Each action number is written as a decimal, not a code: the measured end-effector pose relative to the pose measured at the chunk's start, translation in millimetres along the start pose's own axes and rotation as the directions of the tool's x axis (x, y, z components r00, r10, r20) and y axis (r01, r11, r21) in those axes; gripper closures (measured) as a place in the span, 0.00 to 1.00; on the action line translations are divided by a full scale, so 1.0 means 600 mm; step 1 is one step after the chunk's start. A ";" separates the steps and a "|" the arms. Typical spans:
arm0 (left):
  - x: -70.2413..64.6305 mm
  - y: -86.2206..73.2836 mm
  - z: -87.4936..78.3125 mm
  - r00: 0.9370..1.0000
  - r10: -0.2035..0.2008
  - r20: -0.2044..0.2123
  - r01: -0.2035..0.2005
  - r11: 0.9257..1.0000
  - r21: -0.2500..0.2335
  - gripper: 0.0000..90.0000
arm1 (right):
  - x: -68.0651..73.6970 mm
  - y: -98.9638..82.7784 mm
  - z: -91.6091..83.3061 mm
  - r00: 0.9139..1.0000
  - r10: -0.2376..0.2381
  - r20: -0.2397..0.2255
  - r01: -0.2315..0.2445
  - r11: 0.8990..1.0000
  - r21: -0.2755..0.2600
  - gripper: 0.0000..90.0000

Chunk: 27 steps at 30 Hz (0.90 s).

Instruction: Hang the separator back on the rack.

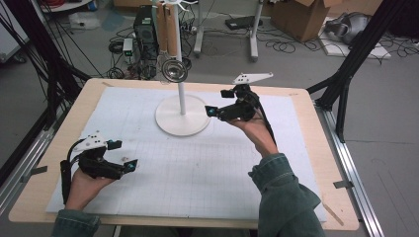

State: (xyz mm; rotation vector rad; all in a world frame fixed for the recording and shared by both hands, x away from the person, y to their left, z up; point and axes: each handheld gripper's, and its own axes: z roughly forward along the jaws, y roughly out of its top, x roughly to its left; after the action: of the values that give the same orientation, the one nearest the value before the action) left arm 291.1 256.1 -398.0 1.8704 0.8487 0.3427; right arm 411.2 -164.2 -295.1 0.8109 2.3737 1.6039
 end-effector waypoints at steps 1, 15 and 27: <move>0.000 0.000 0.000 1.000 0.001 -0.001 -0.001 1.000 0.000 0.02 | 0.000 -0.005 0.000 1.000 0.002 -0.002 -0.002 1.000 0.006 0.04; -0.003 -0.002 0.003 1.000 0.002 0.012 -0.002 1.000 0.004 0.02 | 0.006 -0.064 -0.008 1.000 0.026 0.017 -0.026 0.999 0.024 0.02; -0.003 -0.003 0.002 1.000 -0.001 0.011 0.001 1.000 0.005 0.02 | 0.010 -0.111 -0.030 0.998 0.041 0.042 -0.042 0.999 0.021 0.01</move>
State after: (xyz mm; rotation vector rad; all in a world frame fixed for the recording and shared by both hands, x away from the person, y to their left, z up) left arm 289.8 254.3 -399.9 1.8743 0.8438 0.3292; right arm 375.7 -193.9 -346.4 0.8943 2.3655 1.5630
